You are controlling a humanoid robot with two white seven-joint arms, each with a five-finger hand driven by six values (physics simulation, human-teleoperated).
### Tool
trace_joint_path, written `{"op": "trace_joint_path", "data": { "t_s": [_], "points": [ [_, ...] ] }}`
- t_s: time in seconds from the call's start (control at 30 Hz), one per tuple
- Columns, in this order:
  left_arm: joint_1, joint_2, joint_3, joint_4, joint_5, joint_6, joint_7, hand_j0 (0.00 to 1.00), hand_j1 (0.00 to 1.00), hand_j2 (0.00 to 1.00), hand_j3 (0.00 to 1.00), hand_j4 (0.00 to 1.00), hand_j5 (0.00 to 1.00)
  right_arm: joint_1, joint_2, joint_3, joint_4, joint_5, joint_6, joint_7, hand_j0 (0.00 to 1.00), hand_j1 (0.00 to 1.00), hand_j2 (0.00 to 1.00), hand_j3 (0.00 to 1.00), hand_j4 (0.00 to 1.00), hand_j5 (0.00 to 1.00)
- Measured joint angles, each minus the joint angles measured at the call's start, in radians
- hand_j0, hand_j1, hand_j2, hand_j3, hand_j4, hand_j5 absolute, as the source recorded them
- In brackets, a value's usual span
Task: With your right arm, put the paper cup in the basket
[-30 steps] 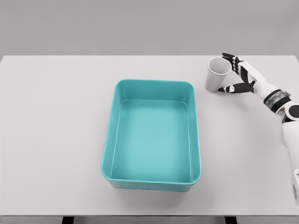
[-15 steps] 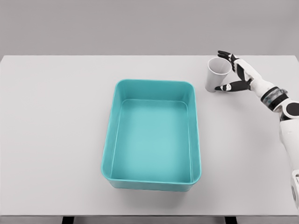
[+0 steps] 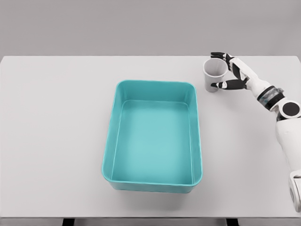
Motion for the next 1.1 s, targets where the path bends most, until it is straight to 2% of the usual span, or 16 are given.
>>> {"op": "trace_joint_path", "data": {
  "t_s": [0.33, 0.37, 0.5, 0.7, 0.83, 0.97, 1.1],
  "points": [
    [0.0, 0.0, 0.0, 0.0, 0.0, 0.0, 0.0, 1.0, 1.0, 1.0, 1.0, 1.0, 1.0, -0.003, 0.008, -0.003, 0.0, -0.002, -0.002, 0.0, 0.74, 0.74, 0.74, 0.74, 0.74, 0.74],
    [0.0, 0.0, 0.0, 0.0, 0.0, 0.0, 0.0, 1.0, 1.0, 1.0, 1.0, 1.0, 1.0, -0.006, 0.008, -0.004, -0.001, -0.004, -0.002, 0.0, 0.69, 0.69, 0.69, 0.69, 0.69, 0.69],
    [0.0, 0.0, 0.0, 0.001, 0.0, 0.0, 0.0, 1.0, 1.0, 1.0, 1.0, 1.0, 1.0, -0.008, 0.008, -0.009, -0.004, -0.009, -0.002, 0.0, 0.69, 0.69, 0.69, 0.69, 0.69, 0.69],
    [0.0, 0.0, 0.0, 0.0, 0.0, 0.0, 0.0, 1.0, 1.0, 1.0, 1.0, 1.0, 1.0, -0.003, 0.007, -0.013, -0.057, -0.01, -0.002, 0.0, 0.69, 0.69, 0.69, 0.69, 0.69, 0.69],
    [0.0, 0.0, 0.0, 0.0, 0.0, 0.0, 0.0, 1.0, 1.0, 1.0, 1.0, 1.0, 1.0, 0.015, 0.006, -0.012, -0.142, -0.009, -0.002, 0.0, 0.68, 0.68, 0.68, 0.68, 0.68, 0.68],
    [0.0, 0.0, 0.0, 0.0, 0.0, 0.0, 0.0, 1.0, 1.0, 1.0, 1.0, 1.0, 1.0, 0.044, -0.006, -0.01, -0.278, -0.009, -0.003, 0.0, 0.68, 0.68, 0.68, 0.68, 0.68, 0.68],
    [0.0, 0.0, 0.0, 0.0, 0.0, 0.0, 0.0, 1.0, 1.0, 1.0, 1.0, 1.0, 1.0, 0.115, -0.038, -0.008, -0.449, -0.008, 0.004, 0.0, 0.68, 0.68, 0.68, 0.68, 0.68, 0.68]
  ]
}}
